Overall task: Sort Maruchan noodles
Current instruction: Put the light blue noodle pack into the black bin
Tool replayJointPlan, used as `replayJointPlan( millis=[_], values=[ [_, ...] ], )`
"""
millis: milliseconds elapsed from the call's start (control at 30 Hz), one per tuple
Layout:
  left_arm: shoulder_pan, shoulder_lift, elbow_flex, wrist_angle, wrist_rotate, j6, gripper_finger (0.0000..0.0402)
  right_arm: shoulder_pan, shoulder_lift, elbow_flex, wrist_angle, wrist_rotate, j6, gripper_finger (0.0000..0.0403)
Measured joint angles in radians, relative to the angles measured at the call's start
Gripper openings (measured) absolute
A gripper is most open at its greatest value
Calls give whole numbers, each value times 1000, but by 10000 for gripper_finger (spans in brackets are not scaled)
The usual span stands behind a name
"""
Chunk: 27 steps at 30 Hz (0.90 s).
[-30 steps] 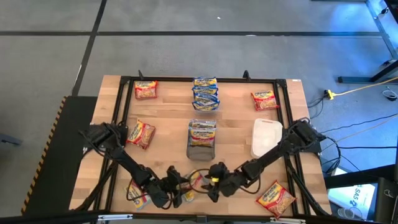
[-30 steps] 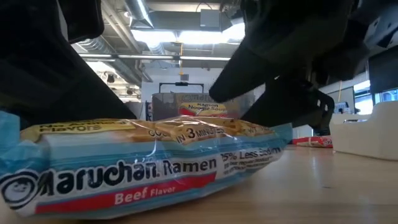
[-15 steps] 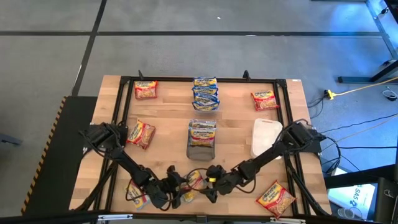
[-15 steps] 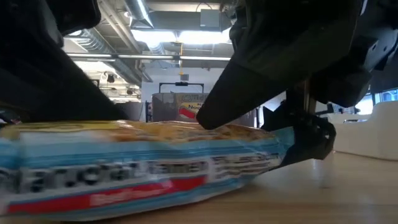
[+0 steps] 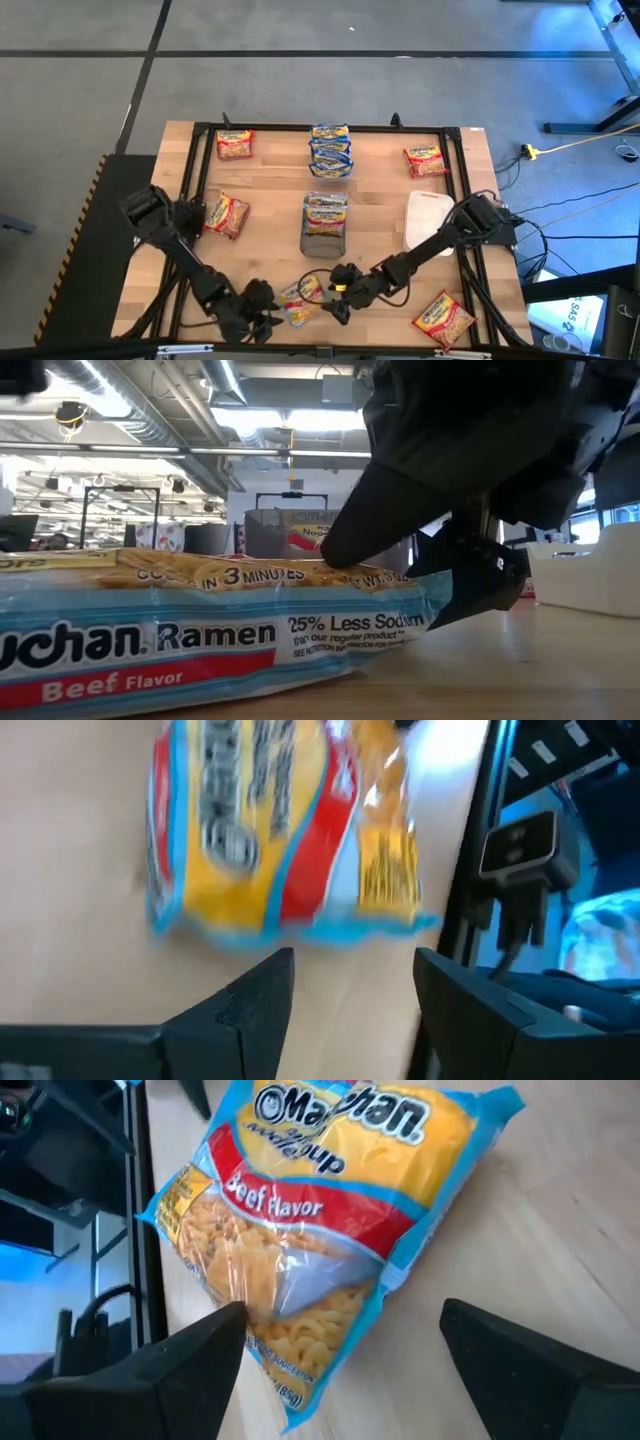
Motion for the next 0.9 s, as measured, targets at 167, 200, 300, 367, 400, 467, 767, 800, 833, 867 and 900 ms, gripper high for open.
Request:
replayJointPlan(
  millis=[167, 200, 300, 367, 400, 467, 767, 800, 833, 867, 900],
  values=[
    [-13, 47, -1, -21, -8, -62, 201, -6, 0, 0, 1, 15, 39, 335],
    [-10, 54, 0, -19, -15, -62, 201, -7, 0, 0, 1, 17, 44, 335],
    [6, 69, 2, -10, -34, -37, 201, -8, 2, -1, 6, 25, 62, 335],
    [19, 75, 2, -1, -42, -10, 201, -7, 8, -1, 19, 27, 77, 335],
    [25, 76, 2, -1, -45, 6, 201, -7, 13, -1, 35, 24, 85, 335],
    [37, 77, 2, -2, -50, 33, 201, -7, 24, -1, 74, 21, 87, 335],
    [59, 78, 2, 2, -55, 95, 201, -7, 31, -2, 104, 5, 101, 335],
    [59, 78, 2, 2, -57, 96, 201, -7, 38, -2, 115, 7, 109, 335],
    [59, 78, 2, 3, -57, 96, 201, -7, 41, -2, 122, 8, 112, 335],
    [59, 78, 1, 5, -58, 96, 201, -7, 41, -2, 123, 5, 113, 335],
    [59, 78, 1, 6, -59, 99, 201, -7, 48, -1, 129, 3, 117, 335]
  ],
)
